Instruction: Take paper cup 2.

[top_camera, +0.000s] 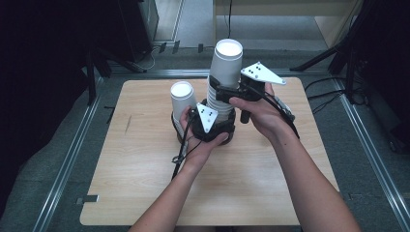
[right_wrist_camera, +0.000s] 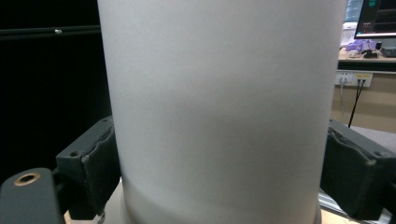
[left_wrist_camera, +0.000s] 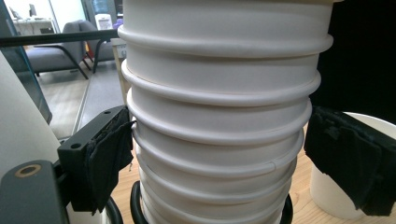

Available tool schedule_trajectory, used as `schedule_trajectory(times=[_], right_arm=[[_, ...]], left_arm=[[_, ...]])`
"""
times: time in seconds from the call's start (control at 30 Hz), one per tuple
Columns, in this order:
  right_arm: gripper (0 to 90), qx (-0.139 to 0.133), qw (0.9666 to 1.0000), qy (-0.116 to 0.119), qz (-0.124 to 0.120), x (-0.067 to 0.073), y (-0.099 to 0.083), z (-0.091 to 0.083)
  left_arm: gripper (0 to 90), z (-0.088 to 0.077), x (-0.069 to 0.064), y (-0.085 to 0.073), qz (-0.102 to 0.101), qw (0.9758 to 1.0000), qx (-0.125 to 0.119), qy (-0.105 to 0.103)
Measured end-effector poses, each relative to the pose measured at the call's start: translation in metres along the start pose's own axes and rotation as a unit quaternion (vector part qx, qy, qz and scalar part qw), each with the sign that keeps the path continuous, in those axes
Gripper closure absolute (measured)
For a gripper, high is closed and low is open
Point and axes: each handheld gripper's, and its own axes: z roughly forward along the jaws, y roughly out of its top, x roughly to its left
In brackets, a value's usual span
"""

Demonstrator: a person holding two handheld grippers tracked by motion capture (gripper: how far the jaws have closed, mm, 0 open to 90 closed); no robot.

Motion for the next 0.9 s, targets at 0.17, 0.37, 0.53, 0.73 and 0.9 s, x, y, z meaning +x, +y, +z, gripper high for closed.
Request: schedule_trajectory(times=[0.17, 0.37, 0.53, 0.73, 0.9], right_arm=[[10.5, -0.010, 0.9999, -0.001, 0.007, 0.001, 0.003, -0.001], [10.7, -0.023, 0.9997, -0.008, 0.005, 0.002, 0.009, -0.002], [11.4, -0.039, 0.9991, -0.016, 0.001, 0.004, 0.013, -0.004], [12.2, -0.057, 0.9982, -0.018, -0.003, 0.009, 0.018, -0.007], [12.2, -0.070, 0.9972, -0.026, -0.008, 0.010, 0.027, -0.009]], left_arm=[[8.9, 0.000, 0.000, -0.001, 0.008, 1.0000, 0.001, 0.003], [9.3, -0.001, 0.000, -0.001, 0.007, 1.0000, 0.002, 0.000], [9.7, -0.001, 0.001, -0.001, 0.006, 1.0000, 0.003, -0.002], [10.1, -0.002, 0.002, -0.001, 0.005, 1.0000, 0.004, -0.003], [10.2, -0.002, 0.002, -0.001, 0.004, 1.0000, 0.005, -0.003]])
